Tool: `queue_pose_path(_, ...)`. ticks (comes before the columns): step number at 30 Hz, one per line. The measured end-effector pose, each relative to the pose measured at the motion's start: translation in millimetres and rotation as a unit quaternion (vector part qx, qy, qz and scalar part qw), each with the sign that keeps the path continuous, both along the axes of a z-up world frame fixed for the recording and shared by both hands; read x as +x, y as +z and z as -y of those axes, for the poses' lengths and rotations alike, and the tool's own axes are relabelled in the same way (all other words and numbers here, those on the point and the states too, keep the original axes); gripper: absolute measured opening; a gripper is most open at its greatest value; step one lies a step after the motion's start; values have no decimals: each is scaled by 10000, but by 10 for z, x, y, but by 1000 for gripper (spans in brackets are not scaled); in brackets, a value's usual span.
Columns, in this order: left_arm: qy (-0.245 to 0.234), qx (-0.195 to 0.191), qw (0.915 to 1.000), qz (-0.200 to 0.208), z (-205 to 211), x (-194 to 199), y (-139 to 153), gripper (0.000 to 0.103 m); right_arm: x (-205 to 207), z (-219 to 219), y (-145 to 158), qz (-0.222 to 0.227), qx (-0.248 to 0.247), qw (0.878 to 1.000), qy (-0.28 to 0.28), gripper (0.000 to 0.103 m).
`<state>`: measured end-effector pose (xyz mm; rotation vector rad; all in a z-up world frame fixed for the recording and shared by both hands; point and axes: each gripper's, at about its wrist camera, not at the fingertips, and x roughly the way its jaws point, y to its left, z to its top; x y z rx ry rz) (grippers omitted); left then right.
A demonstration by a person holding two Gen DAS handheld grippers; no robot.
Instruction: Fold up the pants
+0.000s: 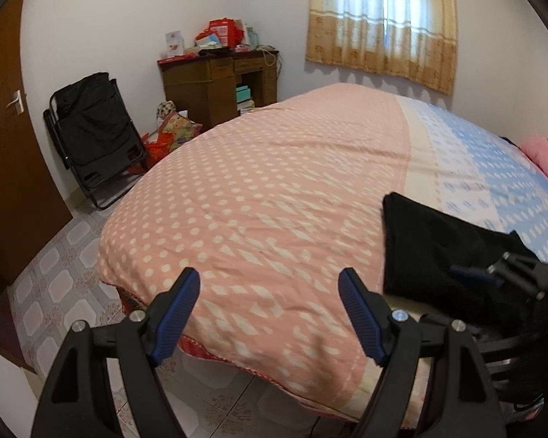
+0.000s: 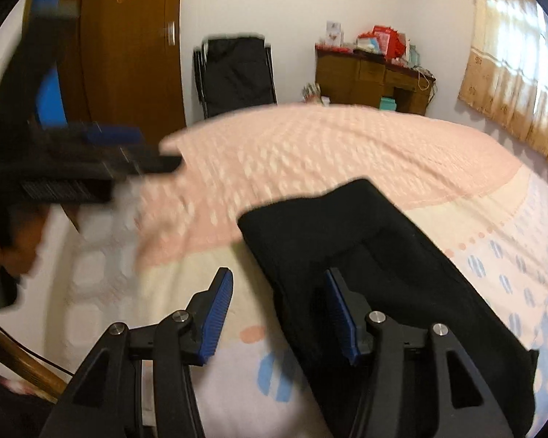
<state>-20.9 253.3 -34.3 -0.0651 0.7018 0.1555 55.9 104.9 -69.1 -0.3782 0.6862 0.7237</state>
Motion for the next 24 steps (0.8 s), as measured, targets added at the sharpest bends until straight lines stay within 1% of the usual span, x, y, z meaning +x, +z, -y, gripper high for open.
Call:
queue_pose_path(1,22,-18,10000,5,-21,-3,-5,81,5,-35,-50,48,-202,9998,12,42)
queue_pose_path(2,27,-38,10000,7,-36,-4,-12,81,-10,-43,-62,230,-284,9993,43,41)
queue_pose_path(4,20,-42,10000,7,-50,0,-28,81,20,-52,-62,286,-383,9988,-50,30)
queue_pose_path(6,35,-29,10000,22,-59,-9,-30,81,124,-15,-30,58,-182,9995,-258,15)
queue_pose_path(8,54,-81,9999,75,-110,-28,-18,81,246,0,15,-165,82,9988,-457,12)
queue_pose_path(10,128,-82,9998,138,-180,-50,13,81,359,-6,75,-443,511,9963,-522,10)
queue_pose_path(11,167,-76,9997,172,-211,-55,34,81,385,-31,138,-551,816,9940,-468,9)
queue_pose_path(13,261,-71,9993,249,-283,-71,82,81,339,-104,215,-601,1094,9916,-345,9)
queue_pose_path(14,324,-71,9990,298,-316,-76,111,81,312,-172,232,-620,1151,9912,-227,9)
queue_pose_path(16,437,-124,9982,391,-383,-88,163,81,279,-283,143,-683,1064,9919,-82,9)
queue_pose_path(17,452,-169,9979,429,-398,-85,177,81,282,-321,46,-784,972,9922,-54,11)
queue_pose_path(18,442,-204,9978,456,-388,-68,192,81,278,-314,-32,-842,1025,9912,-24,13)
queue_pose_path(19,398,-218,9978,478,-367,-44,207,81,255,-258,-41,-757,1237,9894,-36,14)
queue_pose_path(20,334,-216,9980,499,-323,-10,218,81,261,-230,-42,-837,1330,9876,-41,18)
queue_pose_path(21,227,-209,9981,534,-253,39,240,81,278,-196,-32,-989,1441,9846,-63,25)
queue_pose_path(22,144,-212,9981,569,-193,76,262,81,292,-139,7,-1174,1597,9801,-111,28)
queue_pose_path(23,38,-235,9977,631,-123,116,294,81,298,-76,48,-1336,1773,9750,-126,35)
queue_pose_path(24,-70,-276,9971,701,-50,155,321,81,276,46,124,-1548,2119,9649,-125,44)
